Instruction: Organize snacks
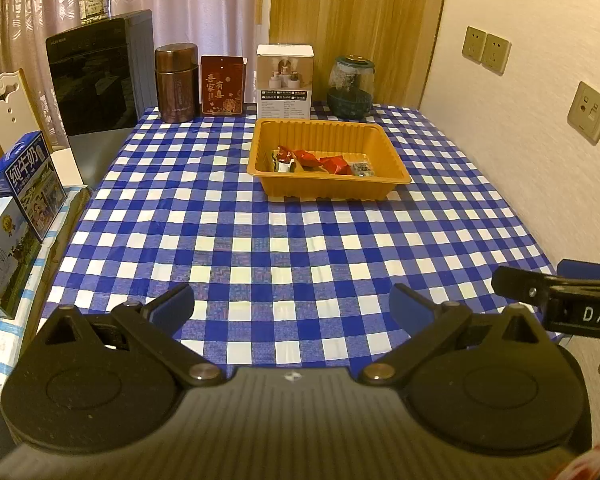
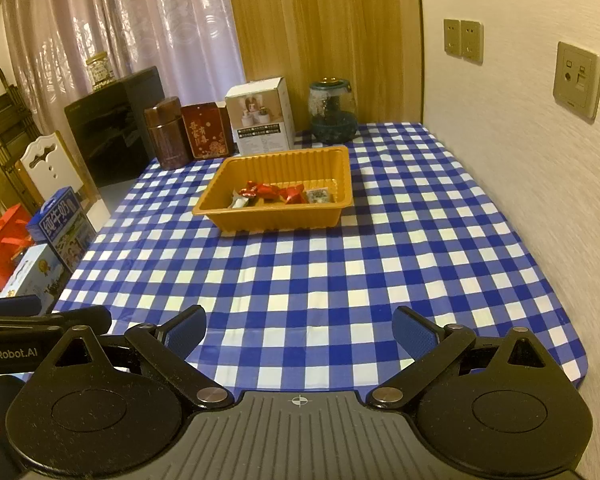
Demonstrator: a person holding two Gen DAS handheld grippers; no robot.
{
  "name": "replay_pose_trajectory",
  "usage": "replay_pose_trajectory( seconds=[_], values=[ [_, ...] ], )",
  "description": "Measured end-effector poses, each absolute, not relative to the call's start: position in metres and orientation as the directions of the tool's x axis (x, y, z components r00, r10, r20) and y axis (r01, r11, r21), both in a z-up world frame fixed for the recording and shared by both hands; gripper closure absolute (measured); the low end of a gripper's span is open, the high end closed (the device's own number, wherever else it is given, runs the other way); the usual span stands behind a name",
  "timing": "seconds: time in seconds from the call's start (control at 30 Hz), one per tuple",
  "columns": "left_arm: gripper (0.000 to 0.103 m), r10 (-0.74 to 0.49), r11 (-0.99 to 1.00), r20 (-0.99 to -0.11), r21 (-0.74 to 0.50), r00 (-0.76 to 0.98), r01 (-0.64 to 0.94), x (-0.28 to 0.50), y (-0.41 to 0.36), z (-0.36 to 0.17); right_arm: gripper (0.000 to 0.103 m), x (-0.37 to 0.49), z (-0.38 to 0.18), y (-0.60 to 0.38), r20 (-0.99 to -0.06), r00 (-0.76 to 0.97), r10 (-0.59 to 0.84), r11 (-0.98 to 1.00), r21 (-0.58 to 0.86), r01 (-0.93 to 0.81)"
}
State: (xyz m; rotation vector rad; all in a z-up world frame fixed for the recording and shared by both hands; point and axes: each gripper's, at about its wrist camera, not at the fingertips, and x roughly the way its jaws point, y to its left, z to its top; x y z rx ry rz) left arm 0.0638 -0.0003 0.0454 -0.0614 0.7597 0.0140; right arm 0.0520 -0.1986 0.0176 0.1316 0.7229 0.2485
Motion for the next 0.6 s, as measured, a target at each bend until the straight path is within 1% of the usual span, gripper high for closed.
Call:
replay_pose_trajectory(
  seconds=[0.6],
  values=[
    [0.0, -0.019, 0.997, -0.676, -0.065, 0.736, -0.034, 0.0652, -0.0032, 0.0457, 0.004, 0.053, 0.0167, -0.1998, -0.637, 0.721, 0.272, 0.962, 0.206, -0.181]
  ],
)
